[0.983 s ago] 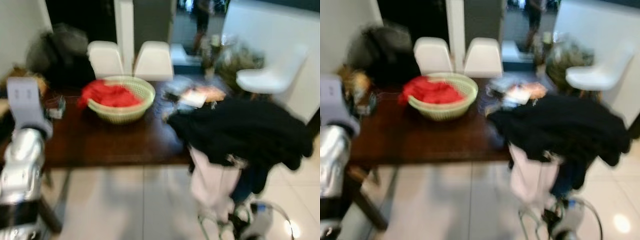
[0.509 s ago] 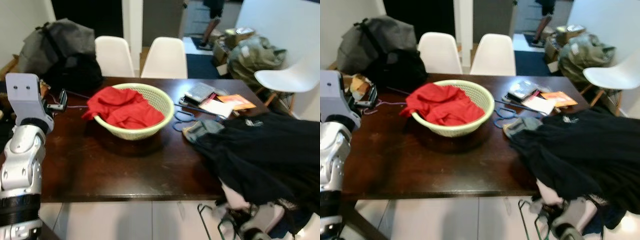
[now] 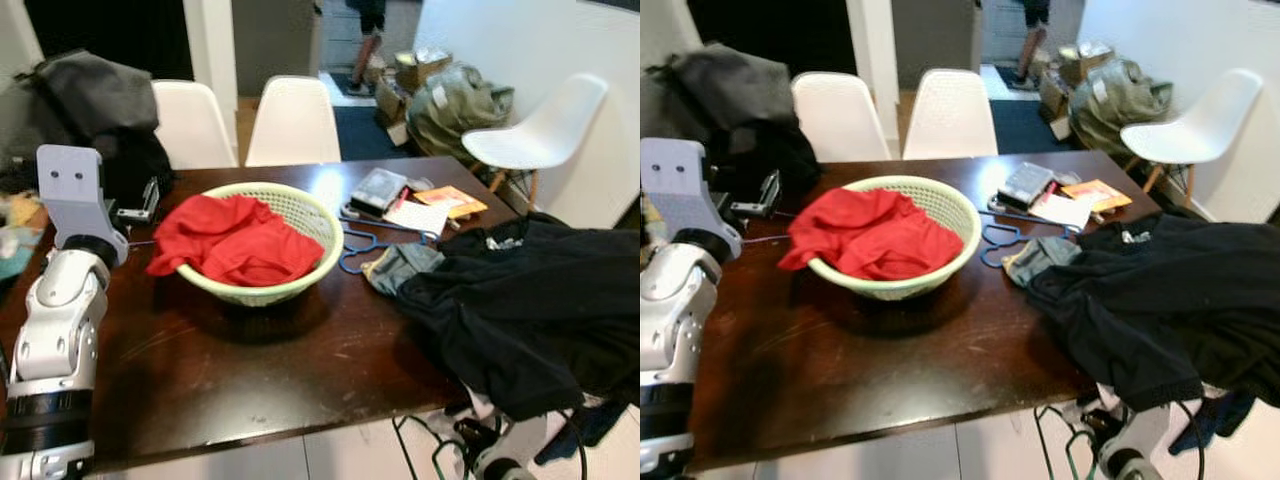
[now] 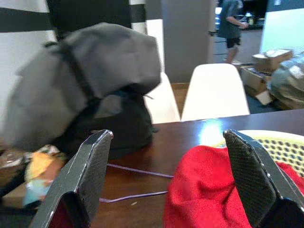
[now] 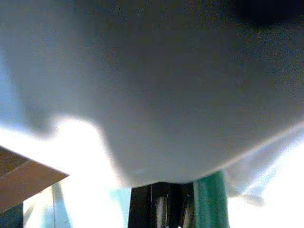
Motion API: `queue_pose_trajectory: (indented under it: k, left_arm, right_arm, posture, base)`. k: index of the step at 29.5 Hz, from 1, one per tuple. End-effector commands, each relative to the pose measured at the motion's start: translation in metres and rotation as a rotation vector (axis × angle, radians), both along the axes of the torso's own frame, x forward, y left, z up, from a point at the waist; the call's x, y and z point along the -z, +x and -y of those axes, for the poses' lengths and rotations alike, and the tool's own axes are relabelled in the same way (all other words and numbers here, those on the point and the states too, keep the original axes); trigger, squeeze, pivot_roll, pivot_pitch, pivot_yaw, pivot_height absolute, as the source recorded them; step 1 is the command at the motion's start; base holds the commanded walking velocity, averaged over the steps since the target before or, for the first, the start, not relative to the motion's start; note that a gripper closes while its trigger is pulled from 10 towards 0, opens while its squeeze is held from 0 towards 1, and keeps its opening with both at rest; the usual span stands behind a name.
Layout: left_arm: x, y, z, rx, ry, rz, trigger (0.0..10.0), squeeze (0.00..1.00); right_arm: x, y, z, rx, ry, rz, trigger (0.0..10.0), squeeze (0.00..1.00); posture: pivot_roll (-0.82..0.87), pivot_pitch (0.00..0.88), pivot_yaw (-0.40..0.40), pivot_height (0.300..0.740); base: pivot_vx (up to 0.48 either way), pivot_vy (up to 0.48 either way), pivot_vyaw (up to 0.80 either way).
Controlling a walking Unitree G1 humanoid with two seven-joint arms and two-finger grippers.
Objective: Hang hanger
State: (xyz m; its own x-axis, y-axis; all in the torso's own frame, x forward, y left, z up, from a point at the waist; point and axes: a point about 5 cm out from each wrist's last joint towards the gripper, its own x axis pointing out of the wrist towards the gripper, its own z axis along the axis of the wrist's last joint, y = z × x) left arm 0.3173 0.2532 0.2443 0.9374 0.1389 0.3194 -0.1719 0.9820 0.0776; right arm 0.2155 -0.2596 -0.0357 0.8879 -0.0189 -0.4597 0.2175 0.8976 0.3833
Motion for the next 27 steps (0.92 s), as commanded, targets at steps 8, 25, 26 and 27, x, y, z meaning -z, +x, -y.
queue_pose_trajectory:
  k: [8,25,26,27]
  left_arm:
    - [-0.002,0.006,-0.001,0.072,-0.045,0.030,10.0,0.00]
    - [0.008,0.022,0.027,0.239,-0.088,-0.020,10.0,0.00]
    - [0.010,0.023,0.027,0.240,-0.085,-0.029,10.0,0.00]
    - [0.012,0.023,0.027,0.240,-0.083,-0.035,10.0,0.00]
  right_arm:
    - [-0.002,0.003,0.000,-0.012,0.000,0.006,10.0,0.00]
    - [-0.001,0.002,0.000,-0.007,0.010,0.007,10.0,0.00]
    - [-0.001,0.002,0.000,-0.007,0.009,0.007,10.0,0.00]
    - [-0.001,0.002,0.000,-0.007,0.009,0.008,10.0,0.00]
  posture:
    - [0.05,0.000,-0.051,0.740]
    - [0.03,0.000,-0.040,0.740]
    - [0.03,0.000,-0.041,0.740]
    - [0.03,0.000,-0.041,0.740]
  base:
    - [0.000,0.000,0.00]
    - [0.000,0.000,-0.38]
    - [0.000,0.000,0.00]
    - [0.000,0.000,0.00]
